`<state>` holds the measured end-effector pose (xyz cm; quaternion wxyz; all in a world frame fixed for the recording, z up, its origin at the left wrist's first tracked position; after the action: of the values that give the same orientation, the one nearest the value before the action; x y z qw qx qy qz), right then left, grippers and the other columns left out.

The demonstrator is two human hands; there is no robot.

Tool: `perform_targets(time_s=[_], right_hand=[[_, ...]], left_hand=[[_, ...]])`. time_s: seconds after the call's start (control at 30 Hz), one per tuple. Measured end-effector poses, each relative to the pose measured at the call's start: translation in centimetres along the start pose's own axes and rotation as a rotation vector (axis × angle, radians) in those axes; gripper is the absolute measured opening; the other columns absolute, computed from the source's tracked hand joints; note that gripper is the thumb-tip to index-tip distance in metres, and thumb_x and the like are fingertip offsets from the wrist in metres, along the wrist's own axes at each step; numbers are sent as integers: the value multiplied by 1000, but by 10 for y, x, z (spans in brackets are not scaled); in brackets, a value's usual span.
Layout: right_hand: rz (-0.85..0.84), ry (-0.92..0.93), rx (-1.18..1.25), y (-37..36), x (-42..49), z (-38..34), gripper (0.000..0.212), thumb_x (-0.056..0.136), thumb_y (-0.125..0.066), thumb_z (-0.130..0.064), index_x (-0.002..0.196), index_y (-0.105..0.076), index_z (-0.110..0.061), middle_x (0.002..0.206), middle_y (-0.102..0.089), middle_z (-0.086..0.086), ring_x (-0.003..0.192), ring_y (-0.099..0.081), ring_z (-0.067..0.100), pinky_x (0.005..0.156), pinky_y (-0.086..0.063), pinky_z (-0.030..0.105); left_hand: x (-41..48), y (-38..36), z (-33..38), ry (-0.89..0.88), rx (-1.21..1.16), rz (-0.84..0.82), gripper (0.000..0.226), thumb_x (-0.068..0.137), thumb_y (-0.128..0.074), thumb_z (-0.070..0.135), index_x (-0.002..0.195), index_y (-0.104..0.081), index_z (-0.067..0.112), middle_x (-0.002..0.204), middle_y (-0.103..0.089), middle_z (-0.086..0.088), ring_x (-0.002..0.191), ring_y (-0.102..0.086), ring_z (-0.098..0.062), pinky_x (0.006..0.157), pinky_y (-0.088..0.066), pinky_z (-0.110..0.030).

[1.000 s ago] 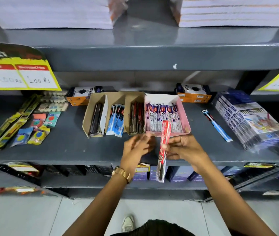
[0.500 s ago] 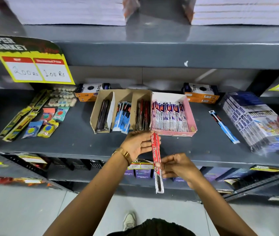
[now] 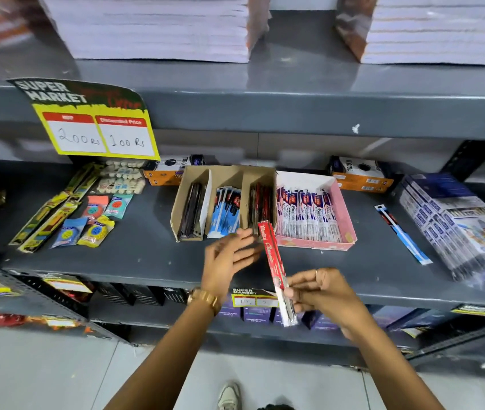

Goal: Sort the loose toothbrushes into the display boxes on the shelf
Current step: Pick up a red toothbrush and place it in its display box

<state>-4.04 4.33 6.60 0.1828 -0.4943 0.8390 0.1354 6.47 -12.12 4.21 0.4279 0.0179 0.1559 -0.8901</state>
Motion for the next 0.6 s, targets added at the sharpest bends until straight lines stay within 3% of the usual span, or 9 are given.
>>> perform_targets(time_s=[0.07, 0.1, 0.17, 0.23, 0.3, 0.4, 0.47, 0.6], right_hand=[[54, 68, -17, 0, 11, -24, 27, 74, -70, 10, 98, -67, -2, 71, -72, 7, 49, -65, 5, 49, -56, 16], [94, 91, -39, -1, 20, -36, 34, 74, -70, 10, 105, -65, -2, 76, -72, 10, 53, -67, 6, 52, -57, 18], [180, 109, -113, -3, 42, -56, 43, 74, -71, 9, 115, -62, -1, 89, -72, 17, 67, -71, 16, 66, -62, 31], [241, 122, -228, -12, 69, -72, 51, 74, -72, 8, 122, -57, 0, 100, -71, 22, 82, -71, 28, 81, -59, 43], [285, 131, -377, -24, 97, -85, 52, 76, -69, 8, 126, -54, 1, 107, -68, 22, 91, -68, 32, 86, -57, 42], [361, 125, -628, -38, 125, -94, 27, 81, -56, 10, 107, -59, 3, 97, -64, 17, 94, -67, 32, 77, -55, 33], [383, 125, -718, -48, 135, -97, 17, 85, -46, 8, 95, -56, -2, 92, -57, 16, 100, -62, 34, 77, -53, 34], [404, 44, -873, -60, 150, -92, 25, 94, -36, -6, 114, -51, 0, 117, -57, 20, 111, -56, 36, 95, -50, 44]], left_hand=[[-7, 21, 7, -428, 532, 29, 16, 92, -61, 15, 97, -73, 6, 79, -74, 7, 71, -67, 2, 65, -55, -17], [-9, 29, 4, -580, 758, 30, 18, 90, -62, 21, 95, -74, 9, 81, -74, 7, 73, -67, 4, 66, -55, -19], [-8, 43, -10, -682, 1008, -6, 28, 87, -56, 31, 97, -75, 13, 95, -75, 1, 90, -68, -6, 81, -55, -27], [-7, 50, -19, -679, 1114, -23, 33, 86, -52, 33, 99, -74, 13, 103, -73, -2, 102, -64, -14, 87, -53, -30], [-6, 50, -23, -678, 1187, -44, 34, 86, -50, 33, 99, -74, 14, 106, -72, -3, 105, -63, -16, 89, -51, -29], [-7, 48, -22, -677, 1199, -48, 34, 85, -50, 33, 98, -74, 14, 106, -73, -2, 103, -64, -16, 91, -45, -23], [-6, 50, -24, -687, 1188, -65, 34, 86, -50, 33, 99, -74, 13, 107, -73, -3, 104, -64, -17, 90, -48, -25], [-4, 55, -30, -710, 1172, -131, 35, 86, -49, 29, 105, -72, 10, 112, -70, -6, 107, -64, -21, 86, -54, -32]])
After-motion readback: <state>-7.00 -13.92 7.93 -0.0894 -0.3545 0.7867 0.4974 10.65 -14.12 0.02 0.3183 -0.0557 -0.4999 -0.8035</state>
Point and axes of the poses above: each hand's wrist, its own x-axis towards the middle knuckle, its own y-axis out of the back of the hand, z = x × y, the point moved 6 cm from there along x, towards the middle knuckle
